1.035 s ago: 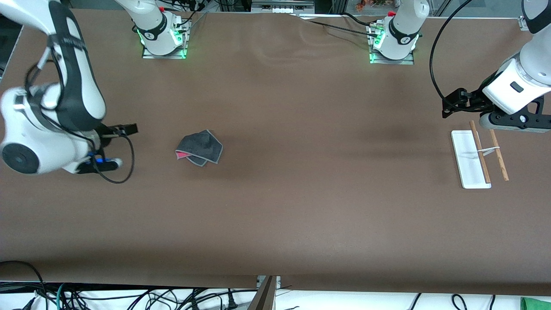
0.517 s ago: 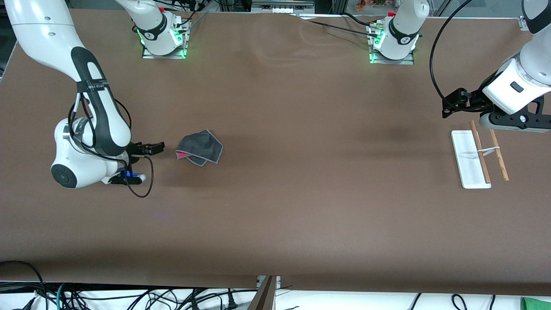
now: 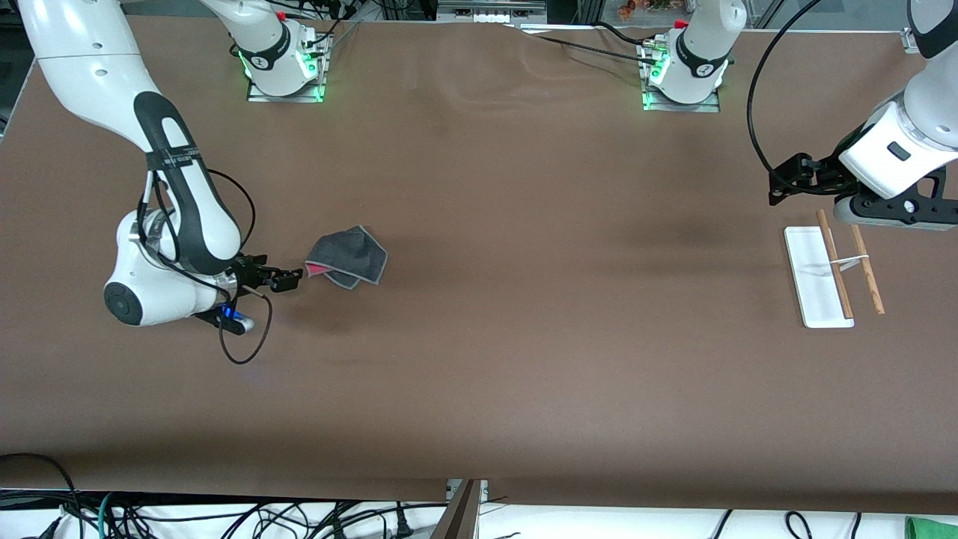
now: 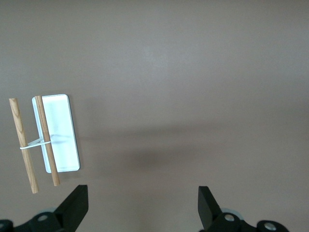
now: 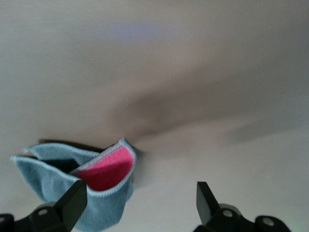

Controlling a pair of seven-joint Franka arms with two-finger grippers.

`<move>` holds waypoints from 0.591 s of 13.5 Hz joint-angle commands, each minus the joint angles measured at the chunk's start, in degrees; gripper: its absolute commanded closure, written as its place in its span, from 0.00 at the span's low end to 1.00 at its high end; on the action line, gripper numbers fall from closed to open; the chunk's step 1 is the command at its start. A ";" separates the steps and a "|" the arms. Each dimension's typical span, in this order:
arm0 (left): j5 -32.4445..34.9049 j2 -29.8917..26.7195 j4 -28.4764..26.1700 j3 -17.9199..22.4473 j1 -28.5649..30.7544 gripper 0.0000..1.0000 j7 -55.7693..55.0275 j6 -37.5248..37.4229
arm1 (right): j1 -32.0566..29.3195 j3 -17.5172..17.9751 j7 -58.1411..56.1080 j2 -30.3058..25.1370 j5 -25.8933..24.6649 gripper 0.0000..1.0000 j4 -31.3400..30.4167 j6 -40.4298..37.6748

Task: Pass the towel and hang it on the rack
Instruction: 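Close the right gripper on the towel edge and lift it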

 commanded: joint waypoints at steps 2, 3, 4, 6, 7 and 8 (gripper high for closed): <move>0.94 0.21 1.00 -0.19 0.20 0.00 0.33 -0.82 | -0.17 0.28 3.61 0.15 3.60 0.00 -3.06 3.46; 0.94 0.21 1.00 -0.19 0.20 0.00 0.33 -0.91 | -0.17 0.19 5.10 0.24 3.78 0.00 -3.15 3.47; 0.94 0.21 1.00 -0.19 0.20 0.00 0.33 -1.00 | 0.10 0.28 5.90 0.33 3.87 0.00 -3.59 3.64; 0.94 0.21 1.00 -0.28 0.20 0.00 0.33 -1.09 | 0.45 0.28 5.90 0.24 3.95 0.01 -4.55 3.65; 0.94 0.21 1.00 -0.19 0.20 0.00 0.33 -1.09 | 0.54 0.28 5.99 0.24 3.95 0.01 -4.65 3.03; 1.03 0.21 1.09 -0.28 0.20 0.00 0.33 -1.09 | 0.54 0.28 6.51 0.24 3.95 0.01 -4.73 2.94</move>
